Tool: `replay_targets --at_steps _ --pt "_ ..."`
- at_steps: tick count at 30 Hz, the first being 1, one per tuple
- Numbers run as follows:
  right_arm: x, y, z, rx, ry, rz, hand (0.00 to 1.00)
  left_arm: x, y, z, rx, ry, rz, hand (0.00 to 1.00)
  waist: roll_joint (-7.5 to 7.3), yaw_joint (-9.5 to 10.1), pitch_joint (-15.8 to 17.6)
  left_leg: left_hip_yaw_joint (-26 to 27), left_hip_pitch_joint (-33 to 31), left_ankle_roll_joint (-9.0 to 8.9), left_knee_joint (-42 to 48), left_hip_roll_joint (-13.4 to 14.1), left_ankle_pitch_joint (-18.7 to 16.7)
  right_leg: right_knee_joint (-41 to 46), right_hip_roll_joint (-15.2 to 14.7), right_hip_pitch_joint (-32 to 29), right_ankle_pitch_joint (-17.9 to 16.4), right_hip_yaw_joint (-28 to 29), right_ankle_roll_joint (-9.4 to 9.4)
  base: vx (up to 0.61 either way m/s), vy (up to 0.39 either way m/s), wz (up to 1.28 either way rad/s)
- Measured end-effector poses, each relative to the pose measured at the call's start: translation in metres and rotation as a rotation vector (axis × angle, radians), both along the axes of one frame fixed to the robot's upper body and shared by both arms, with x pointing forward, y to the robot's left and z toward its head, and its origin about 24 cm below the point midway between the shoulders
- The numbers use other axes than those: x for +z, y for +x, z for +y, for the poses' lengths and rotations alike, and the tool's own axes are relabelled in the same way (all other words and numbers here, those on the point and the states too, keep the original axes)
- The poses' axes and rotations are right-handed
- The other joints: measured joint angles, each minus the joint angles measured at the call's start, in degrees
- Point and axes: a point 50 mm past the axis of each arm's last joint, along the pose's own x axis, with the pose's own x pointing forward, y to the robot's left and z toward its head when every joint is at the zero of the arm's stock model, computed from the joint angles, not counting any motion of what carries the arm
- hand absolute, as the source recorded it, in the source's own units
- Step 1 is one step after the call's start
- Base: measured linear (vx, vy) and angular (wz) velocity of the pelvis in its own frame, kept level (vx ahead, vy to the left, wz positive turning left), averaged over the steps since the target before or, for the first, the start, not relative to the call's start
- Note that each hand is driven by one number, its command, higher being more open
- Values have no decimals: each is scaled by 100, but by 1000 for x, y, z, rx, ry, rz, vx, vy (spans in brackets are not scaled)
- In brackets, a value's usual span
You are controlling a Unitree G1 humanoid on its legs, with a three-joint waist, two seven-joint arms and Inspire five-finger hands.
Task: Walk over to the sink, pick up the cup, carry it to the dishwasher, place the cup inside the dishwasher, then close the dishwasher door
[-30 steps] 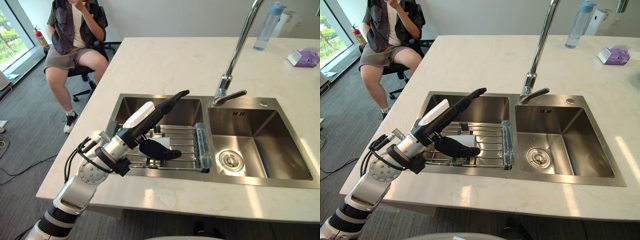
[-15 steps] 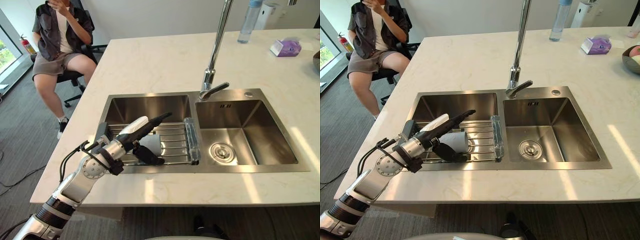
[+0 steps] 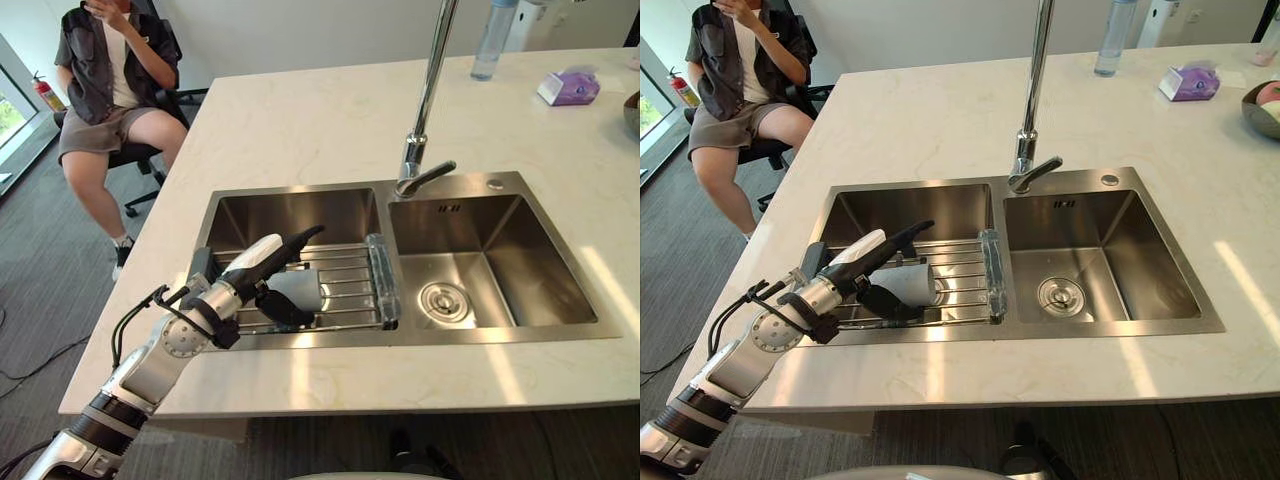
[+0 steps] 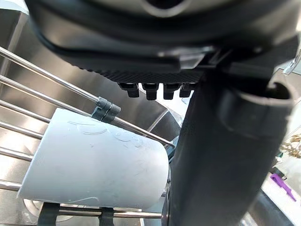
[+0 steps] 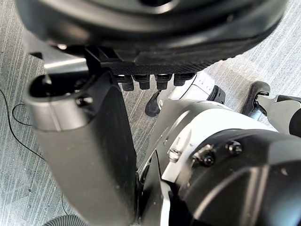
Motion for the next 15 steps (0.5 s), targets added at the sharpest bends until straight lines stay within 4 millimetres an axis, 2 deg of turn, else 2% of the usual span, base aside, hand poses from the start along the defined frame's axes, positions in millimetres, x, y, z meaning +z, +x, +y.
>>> replay_targets --at_steps 3,15 --pt "0 1 0 7 3 2 100 -10 2 5 20 30 58 100 10 -12 8 8 0 -3 -4 1 -3 0 4 -7 0 3 0 0 0 0" --pt "0 1 -1 3 9 4 100 -9 4 3 5 32 65 100 8 -8 9 -3 7 -2 1 -4 -5 0 -7 8 0 -11 0 0 0 0"
